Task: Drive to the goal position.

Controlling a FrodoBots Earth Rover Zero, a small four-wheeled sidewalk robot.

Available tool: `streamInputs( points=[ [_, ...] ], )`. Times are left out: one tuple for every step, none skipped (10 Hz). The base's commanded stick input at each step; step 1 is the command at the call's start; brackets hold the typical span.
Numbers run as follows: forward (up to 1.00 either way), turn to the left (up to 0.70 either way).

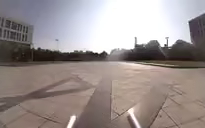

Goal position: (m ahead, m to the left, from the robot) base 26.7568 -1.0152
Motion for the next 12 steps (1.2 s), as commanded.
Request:
streamInputs(
  points=[
    [0.7,0.0],
    [0.7,0.0],
    [0.7,0.0],
    [0.7,0.0],
    [0.7,0.0],
    [0.7,0.0],
    [0.7,0.0],
    [0.7,0.0],
    [0.7,0.0],
    [0.7,0.0],
    [0.7,0.0],
    [0.7,0.0]
  ],
)
